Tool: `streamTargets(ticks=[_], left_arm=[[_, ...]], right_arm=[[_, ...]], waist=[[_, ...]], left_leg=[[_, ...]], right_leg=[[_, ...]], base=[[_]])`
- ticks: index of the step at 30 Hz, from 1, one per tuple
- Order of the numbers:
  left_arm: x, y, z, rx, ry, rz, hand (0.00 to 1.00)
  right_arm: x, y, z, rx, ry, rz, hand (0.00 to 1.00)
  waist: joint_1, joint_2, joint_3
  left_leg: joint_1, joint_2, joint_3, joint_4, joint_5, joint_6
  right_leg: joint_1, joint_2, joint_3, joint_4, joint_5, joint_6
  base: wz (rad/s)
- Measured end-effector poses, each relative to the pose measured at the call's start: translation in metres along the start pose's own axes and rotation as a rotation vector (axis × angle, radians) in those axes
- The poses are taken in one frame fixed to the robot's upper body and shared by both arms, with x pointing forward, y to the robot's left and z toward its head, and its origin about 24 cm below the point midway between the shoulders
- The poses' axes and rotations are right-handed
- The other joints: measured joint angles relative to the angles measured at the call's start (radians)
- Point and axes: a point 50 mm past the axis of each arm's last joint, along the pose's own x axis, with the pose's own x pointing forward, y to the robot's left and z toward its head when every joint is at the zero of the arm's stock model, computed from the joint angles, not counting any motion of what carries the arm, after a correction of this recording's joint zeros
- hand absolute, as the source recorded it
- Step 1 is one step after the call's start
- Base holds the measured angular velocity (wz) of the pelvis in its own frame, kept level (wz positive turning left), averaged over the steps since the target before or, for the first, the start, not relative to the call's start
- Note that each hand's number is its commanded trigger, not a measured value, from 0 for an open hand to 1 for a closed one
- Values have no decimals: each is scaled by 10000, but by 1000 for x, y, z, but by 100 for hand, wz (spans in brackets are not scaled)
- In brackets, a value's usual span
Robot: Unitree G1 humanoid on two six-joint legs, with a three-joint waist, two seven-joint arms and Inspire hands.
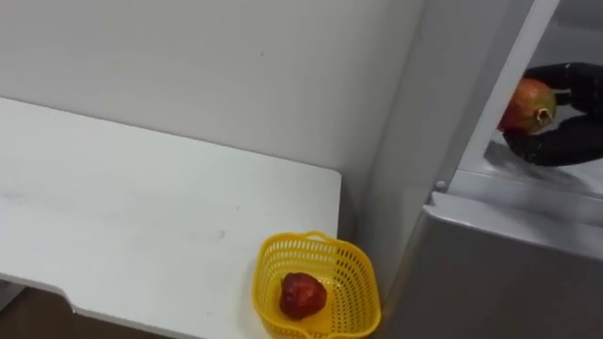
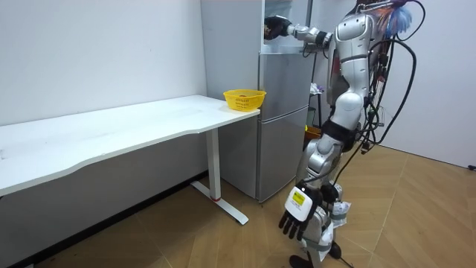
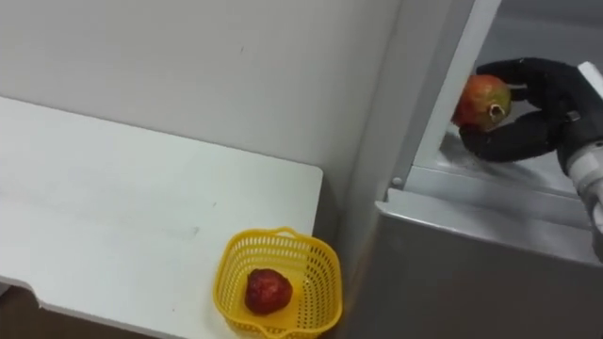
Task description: Retrieve from the upper fridge
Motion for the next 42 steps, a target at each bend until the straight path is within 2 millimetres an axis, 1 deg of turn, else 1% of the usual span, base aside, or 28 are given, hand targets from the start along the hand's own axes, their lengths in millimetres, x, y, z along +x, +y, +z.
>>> streamTargets(ticks=[1,2,3,4,5,8,11,12,14,15,17,19,22,24,26,28,29,30,31,34,38,42], left_arm=[[0,-3,0,-7,-4,68,0],[-1,-7,1,-71,-23,77,0],[-1,-10,1,-111,-66,45,0],[-1,-15,2,-170,-170,-47,0],[-2,-19,3,-227,-216,-129,0],[-3,-22,-2,-222,-205,-113,0],[-3,-24,-1,-236,-246,-54,0],[-3,-25,-1,-247,-246,-70,0],[-4,-29,-2,-276,-160,-200,0],[-4,-30,-3,-287,-135,-231,0],[-4,-31,-3,-286,-115,-276,0],[-4,-33,-2,-309,-203,-313,0],[-4,-36,0,-336,-347,-447,0],[-3,-38,-2,-314,-268,-587,0],[-3,-40,-4,-295,-80,-735,0],[-2,-41,1,-29,-188,-848,0],[-1,-42,4,84,-246,-915,0],[-1,-42,5,128,-282,-943,0],[-1,-43,6,214,-307,-1038,0],[1,-42,14,228,-415,-1201,0],[2,-41,21,-2,-545,-1229,0],[1,-42,20,-15,-532,-1292,0]], right_arm=[[-11,5,-4,255,-86,-126,100],[-23,10,-8,560,-131,-207,100],[-29,12,-9,731,-177,-258,100],[-41,16,-10,951,-248,-340,100],[-50,18,-11,1102,-284,-363,100],[-62,23,-14,1272,-232,-705,100],[-69,20,-13,1078,-468,-1469,100],[-70,19,-11,1130,-568,-1611,100],[-73,19,1,1301,-1233,-2000,100],[-74,19,4,1256,-1436,-2080,100],[-84,20,19,1167,-2324,-2145,100],[-89,22,28,1139,-2924,-2119,100],[-95,25,40,588,-3639,-1983,100],[-98,30,50,213,-4186,-1842,100],[-102,37,57,24,-4737,-1526,100],[-106,51,63,-4,-5125,-750,100],[-108,60,64,28,-5185,-378,100],[-109,64,64,30,-5193,-187,100],[-111,71,64,-110,-5206,207,100],[-114,83,65,-567,-5358,1044,100],[-119,99,66,-661,-5486,2037,100],[-123,111,66,-1242,-5628,2712,100]], waist=[[-6,102,25],[17,162,-35],[29,183,-36],[43,306,-13],[-20,404,-20],[-169,514,-27],[-251,530,-24],[-269,537,-18],[-414,576,-17],[-424,583,-18],[-436,628,-16],[-479,659,-14],[-423,656,-17],[-416,652,-19],[-395,657,-12],[-348,596,-12],[-311,590,0],[-282,534,-14],[-162,505,-1],[-16,396,-12],[371,401,-8],[554,405,0]], left_leg=[[118,5,71,-37,0,0],[200,11,226,-97,0,0],[243,3,263,-126,1,2],[300,-16,346,-163,4,6],[362,-34,452,-184,4,8],[487,-28,539,-229,8,13],[555,-1,679,-221,8,11],[551,2,694,-220,8,11],[515,5,720,-227,7,10],[509,5,718,-231,6,10],[504,3,711,-250,5,9],[498,-2,710,-248,4,9],[514,-7,730,-288,5,9],[521,-2,753,-288,5,9],[524,1,762,-286,5,9],[522,10,783,-314,3,5],[489,21,785,-319,0,0],[484,28,789,-319,-2,-2],[478,42,820,-317,-7,-11],[394,46,784,-291,-14,-22],[393,44,774,-327,-15,-21],[359,41,751,-340,-15,-21]], right_leg=[[76,8,83,-6,-2,1],[79,15,190,-10,-2,2],[92,15,229,-6,-2,2],[98,14,323,10,-3,1],[95,29,466,9,-4,0],[116,76,697,14,-9,-5],[100,90,774,29,-11,-13],[90,94,802,32,-10,-13],[49,96,824,23,-8,-15],[44,97,826,14,-8,-15],[38,98,824,-5,-11,-13],[42,94,818,-16,-12,-11],[46,87,825,4,-45,1],[47,89,833,6,-56,3],[37,93,855,18,-64,-1],[-14,136,973,25,-75,-3],[-97,151,998,27,-71,-10],[-106,158,1009,32,-68,-15],[-104,176,1049,33,-57,-34],[-119,166,981,18,-50,-44],[-143,164,975,21,-48,-43],[-149,156,930,13,-49,-42]], base=[[-20],[-23],[-26],[-23],[-22],[-18],[-11],[-11],[-2],[0],[0],[0],[0],[0],[0],[-6],[-6],[-7],[-6],[4],[1],[4]])
